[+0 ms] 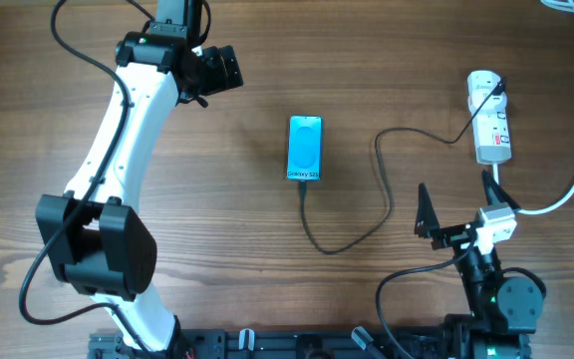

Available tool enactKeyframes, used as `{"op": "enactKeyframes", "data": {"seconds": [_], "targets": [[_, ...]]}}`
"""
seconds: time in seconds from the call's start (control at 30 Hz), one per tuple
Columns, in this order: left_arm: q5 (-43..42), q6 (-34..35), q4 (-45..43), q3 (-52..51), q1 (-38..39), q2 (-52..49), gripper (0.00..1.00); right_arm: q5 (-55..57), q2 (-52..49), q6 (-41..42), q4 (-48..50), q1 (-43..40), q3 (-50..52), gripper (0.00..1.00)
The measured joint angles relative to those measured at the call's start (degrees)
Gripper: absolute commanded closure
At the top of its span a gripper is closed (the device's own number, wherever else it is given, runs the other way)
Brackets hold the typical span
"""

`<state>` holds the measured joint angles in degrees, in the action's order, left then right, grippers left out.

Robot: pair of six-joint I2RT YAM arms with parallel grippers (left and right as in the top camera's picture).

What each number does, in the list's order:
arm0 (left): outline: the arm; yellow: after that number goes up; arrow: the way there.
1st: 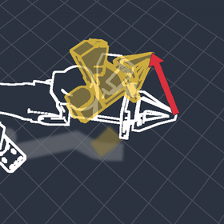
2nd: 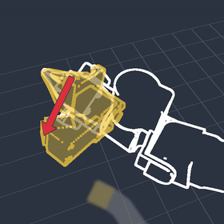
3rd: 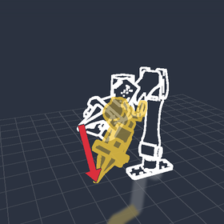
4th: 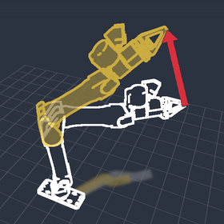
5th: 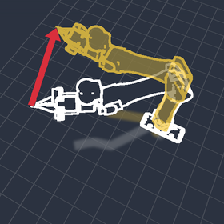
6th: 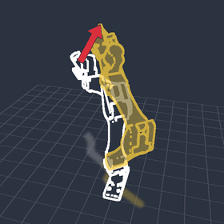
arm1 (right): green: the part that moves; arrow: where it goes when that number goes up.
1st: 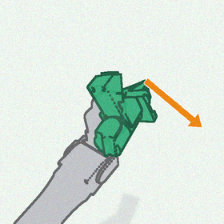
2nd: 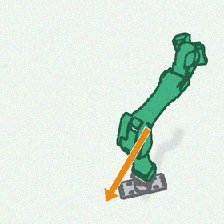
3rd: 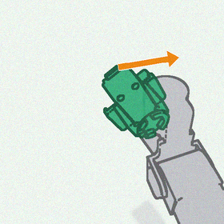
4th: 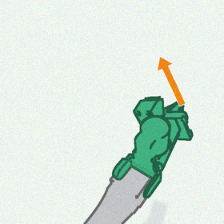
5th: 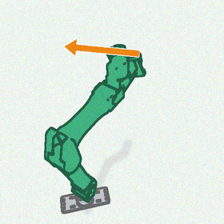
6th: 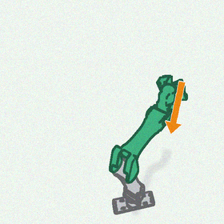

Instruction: Plug charger to phone and switch on socket

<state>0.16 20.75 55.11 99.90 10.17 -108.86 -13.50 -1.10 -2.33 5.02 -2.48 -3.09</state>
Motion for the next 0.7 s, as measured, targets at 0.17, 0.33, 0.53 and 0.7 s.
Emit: {"op": "enactKeyframes", "data": {"seconds": [0.17,0.33,0.53,0.7], "targets": [[0.0,0.0,0.0,0.0,0.0,0.0,0.0,0.7,0.0,-0.2,1.2,0.0,2.4,0.0],[0.0,0.0,0.0,0.0,0.0,0.0,0.0,3.5,0.1,-0.2,-1.3,0.0,2.6,0.0],[0.0,0.0,0.0,0.0,0.0,0.0,0.0,8.5,0.1,0.1,-5.0,0.0,2.7,0.0],[0.0,0.0,0.0,0.0,0.0,0.0,0.0,11.6,0.1,3.6,-5.0,0.0,2.7,0.0]]}}
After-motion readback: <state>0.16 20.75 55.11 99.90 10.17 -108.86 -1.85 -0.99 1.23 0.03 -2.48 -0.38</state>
